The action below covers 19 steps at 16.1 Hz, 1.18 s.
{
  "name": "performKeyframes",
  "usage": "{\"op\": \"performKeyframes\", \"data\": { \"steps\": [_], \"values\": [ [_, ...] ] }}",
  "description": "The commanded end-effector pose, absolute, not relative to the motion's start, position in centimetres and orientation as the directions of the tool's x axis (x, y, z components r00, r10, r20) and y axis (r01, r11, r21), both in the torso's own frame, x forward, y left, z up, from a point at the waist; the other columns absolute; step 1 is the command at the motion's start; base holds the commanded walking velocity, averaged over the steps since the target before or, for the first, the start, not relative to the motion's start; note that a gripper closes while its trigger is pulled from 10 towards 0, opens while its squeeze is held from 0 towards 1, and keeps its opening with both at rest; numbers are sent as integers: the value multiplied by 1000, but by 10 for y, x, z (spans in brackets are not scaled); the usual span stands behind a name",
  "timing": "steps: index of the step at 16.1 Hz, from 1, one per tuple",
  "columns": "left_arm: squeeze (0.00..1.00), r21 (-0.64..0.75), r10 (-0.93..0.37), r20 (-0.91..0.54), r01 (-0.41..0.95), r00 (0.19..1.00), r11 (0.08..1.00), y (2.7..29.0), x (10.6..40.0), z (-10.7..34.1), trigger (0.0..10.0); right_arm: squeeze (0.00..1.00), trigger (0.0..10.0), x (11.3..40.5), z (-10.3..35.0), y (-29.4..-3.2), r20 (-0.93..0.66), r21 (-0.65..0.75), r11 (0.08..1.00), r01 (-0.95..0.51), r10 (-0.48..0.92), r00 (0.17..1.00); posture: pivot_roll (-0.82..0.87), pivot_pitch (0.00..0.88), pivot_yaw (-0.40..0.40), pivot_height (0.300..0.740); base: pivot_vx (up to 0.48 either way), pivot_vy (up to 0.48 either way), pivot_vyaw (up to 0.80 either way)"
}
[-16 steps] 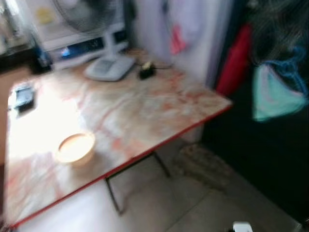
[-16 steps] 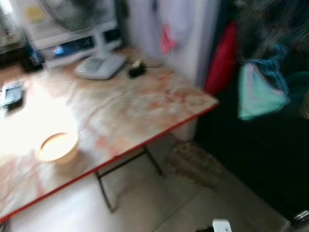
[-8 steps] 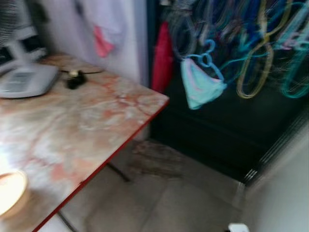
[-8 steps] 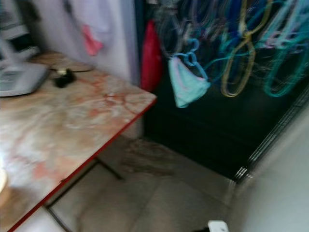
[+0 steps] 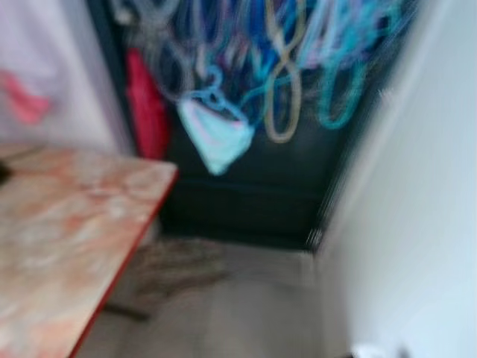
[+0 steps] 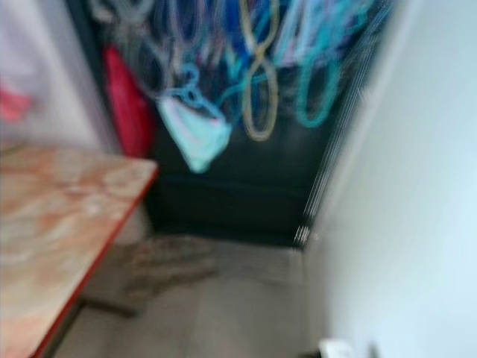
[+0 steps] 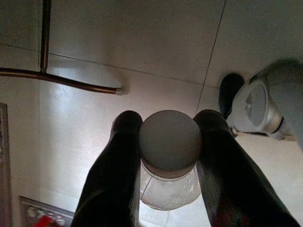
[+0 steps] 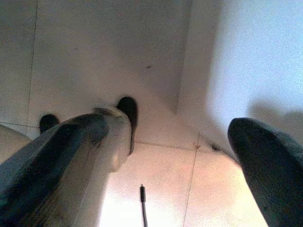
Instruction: Restocking fridge
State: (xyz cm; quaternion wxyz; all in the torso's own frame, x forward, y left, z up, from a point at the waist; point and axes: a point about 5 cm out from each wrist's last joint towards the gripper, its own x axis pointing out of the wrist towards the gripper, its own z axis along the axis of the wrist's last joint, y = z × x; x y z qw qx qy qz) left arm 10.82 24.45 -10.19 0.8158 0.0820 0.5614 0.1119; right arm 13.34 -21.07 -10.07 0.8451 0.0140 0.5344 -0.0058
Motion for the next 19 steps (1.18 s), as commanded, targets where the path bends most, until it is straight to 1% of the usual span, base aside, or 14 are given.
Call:
{"op": "performKeyframes", "data": {
  "steps": [1, 12, 19],
  "values": [
    [0, 254, 263, -904, -70, 338, 965, 240, 107, -103, 10000, 0, 10000, 129, -101, -218, -909, 4, 1000, 31, -10, 416, 128, 0, 13, 740, 0, 0, -800],
    [0, 263, 266, -903, -56, 338, 963, 242, 110, -102, 10000, 0, 10000, 128, -101, -215, -920, 58, 998, -5, 56, 389, 120, 0, 15, 740, 0, 0, -791],
    [0, 255, 256, -901, -49, 351, 966, 243, 113, -101, 10000, 0, 10000, 129, -102, -214, -919, 46, 999, 22, 34, 392, 115, 0, 19, 740, 0, 0, -789]
  ]
}}
